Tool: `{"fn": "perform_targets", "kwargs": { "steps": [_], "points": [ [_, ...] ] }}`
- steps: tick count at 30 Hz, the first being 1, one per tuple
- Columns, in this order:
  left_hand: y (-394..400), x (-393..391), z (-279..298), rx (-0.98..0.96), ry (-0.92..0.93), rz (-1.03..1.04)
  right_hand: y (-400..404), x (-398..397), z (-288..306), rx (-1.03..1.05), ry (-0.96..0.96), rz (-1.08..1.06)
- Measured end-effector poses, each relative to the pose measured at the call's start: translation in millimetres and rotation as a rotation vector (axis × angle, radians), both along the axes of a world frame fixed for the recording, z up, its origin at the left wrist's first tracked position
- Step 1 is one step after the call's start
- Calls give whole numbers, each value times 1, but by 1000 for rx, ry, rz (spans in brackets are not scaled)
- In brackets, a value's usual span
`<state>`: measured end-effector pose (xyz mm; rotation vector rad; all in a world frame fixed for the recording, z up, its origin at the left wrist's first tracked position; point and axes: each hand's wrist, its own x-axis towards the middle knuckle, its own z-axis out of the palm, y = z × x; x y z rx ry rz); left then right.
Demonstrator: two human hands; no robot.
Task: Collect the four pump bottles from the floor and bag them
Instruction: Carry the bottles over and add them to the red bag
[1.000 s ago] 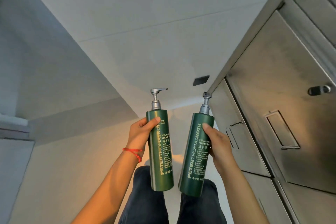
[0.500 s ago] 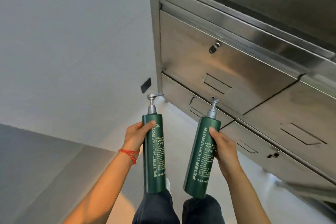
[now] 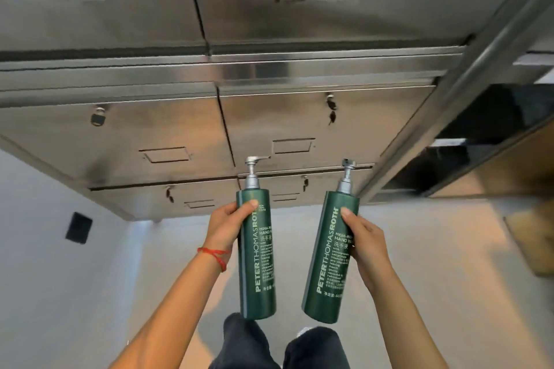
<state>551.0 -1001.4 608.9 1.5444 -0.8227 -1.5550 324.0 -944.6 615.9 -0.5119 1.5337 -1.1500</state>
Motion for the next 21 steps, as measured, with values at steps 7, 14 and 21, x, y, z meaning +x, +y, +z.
{"fn": "perform_targets", "kwargs": {
  "steps": [7,14,21],
  "points": [
    [7,-144,12,-34,-9,-300,63,-120,10,-32,14,-290],
    [19,-268,19,-41,9,-597,131,-198,9,-3,11,-577],
    [15,-394,19,-35,22,-866,171,-260,10,17,32,-870]
  ]
}}
